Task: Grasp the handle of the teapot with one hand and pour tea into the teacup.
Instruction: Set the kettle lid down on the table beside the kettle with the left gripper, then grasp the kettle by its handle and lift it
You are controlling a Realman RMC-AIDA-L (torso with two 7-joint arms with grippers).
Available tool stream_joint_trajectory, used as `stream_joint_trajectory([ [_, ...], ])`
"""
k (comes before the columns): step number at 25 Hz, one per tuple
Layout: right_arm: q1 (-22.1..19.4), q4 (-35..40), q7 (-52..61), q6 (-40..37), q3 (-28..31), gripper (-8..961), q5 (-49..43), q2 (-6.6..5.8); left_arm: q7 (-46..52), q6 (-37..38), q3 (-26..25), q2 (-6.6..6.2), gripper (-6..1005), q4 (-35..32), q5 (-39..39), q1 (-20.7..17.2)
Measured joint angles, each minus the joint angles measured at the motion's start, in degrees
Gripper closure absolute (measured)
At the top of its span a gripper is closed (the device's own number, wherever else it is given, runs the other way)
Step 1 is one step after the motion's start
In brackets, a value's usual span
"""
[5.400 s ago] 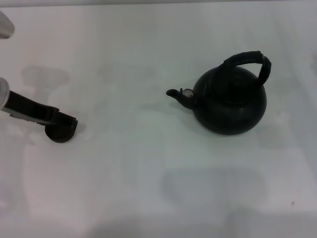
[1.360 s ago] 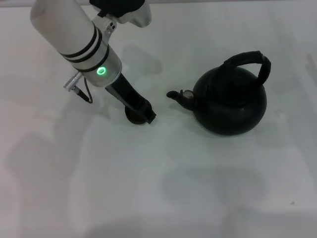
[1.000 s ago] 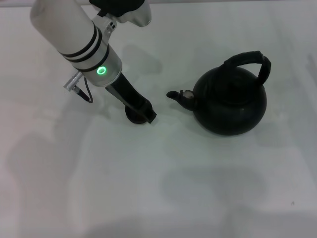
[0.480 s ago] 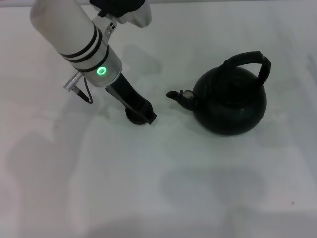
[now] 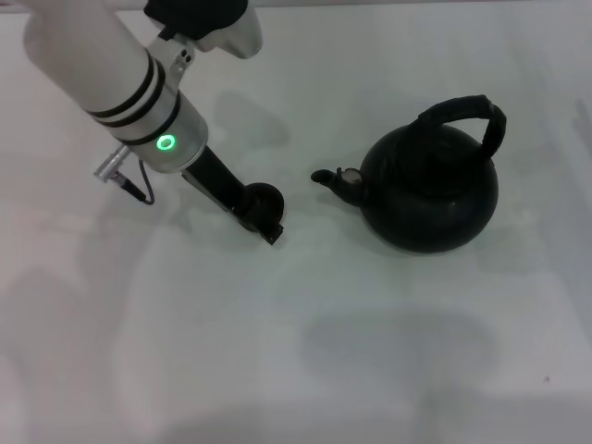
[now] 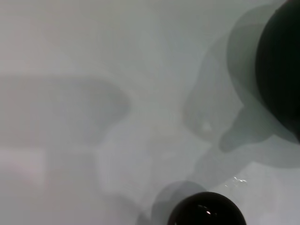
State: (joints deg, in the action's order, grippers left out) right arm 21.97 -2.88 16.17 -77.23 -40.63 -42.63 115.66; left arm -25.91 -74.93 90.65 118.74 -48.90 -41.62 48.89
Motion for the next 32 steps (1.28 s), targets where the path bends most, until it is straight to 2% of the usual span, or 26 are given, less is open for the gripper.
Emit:
stream_joint_trajectory([
  [6,-0.01,0.03,0.00,-0.19,-0.09,99,0.00,-0.01,-0.60,-4.30,-1.96,-0.15,119,-9.24,0.03,-5.96],
  [12,-1.09,0.06,0.00,-1.16,-0.57,99,-0.11,-0.22,-2.92,-7.76,-4.46,-0.03,120,-19.34,-0.97,-15.08],
  [15,-2.81,0.98,0.01,-2.84,-1.22,99,-0.14,-0.33,-6.60,-9.17,-7.79,0.00,119,-23.75,-5.31,-21.14],
  [16,-3.60,1.59,0.01,-3.51,-1.53,99,-0.15,-0.33,-6.60,-9.17,-7.79,0.00,119,-23.75,-5.31,-21.14],
  [17,-4.36,2.45,0.06,-4.22,-2.09,100,-0.15,-0.34,-9.36,-9.68,-10.02,-0.02,119,-25.28,-8.39,-23.71],
  [18,-5.09,3.14,0.16,-4.84,-2.66,100,-0.16,-0.35,-16.27,-10.39,-15.43,-0.03,119,-27.28,-15.82,-28.96],
  [20,-6.47,4.81,0.60,-6.32,-3.95,100,-0.17,-0.35,-23.06,-10.54,-19.25,0.02,119,-27.43,-22.79,-32.58],
  [21,-7.14,5.55,0.97,-7.19,-4.44,100,-0.18,-0.35,-28.57,-10.50,-21.61,0.09,120,-26.68,-27.76,-35.04],
  [25,-9.77,9.32,5.64,-8.73,-7.48,100,-0.19,-0.75,-46.34,-10.39,-27.01,0.14,120,-19.07,-42.03,-39.70],
  [28,-13.04,15.64,12.29,-6.09,-13.61,100,-0.20,-1.60,-62.47,-10.75,-30.65,0.11,120,-9.26,-52.28,-41.35],
  [29,-14.40,18.66,14.73,-4.49,-15.88,100,-0.33,-1.87,-62.47,-10.75,-30.65,0.11,120,-9.26,-52.28,-41.35],
  [30,-16.05,22.09,16.94,-2.57,-17.81,100,-0.77,-2.03,-73.19,-11.67,-33.12,0.07,120,-1.58,-58.73,-41.87],
  [32,-19.25,28.77,20.81,1.03,-20.27,100,-2.97,-2.10,-78.87,-12.56,-34.52,0.07,119,1.97,-61.82,-41.99],
])
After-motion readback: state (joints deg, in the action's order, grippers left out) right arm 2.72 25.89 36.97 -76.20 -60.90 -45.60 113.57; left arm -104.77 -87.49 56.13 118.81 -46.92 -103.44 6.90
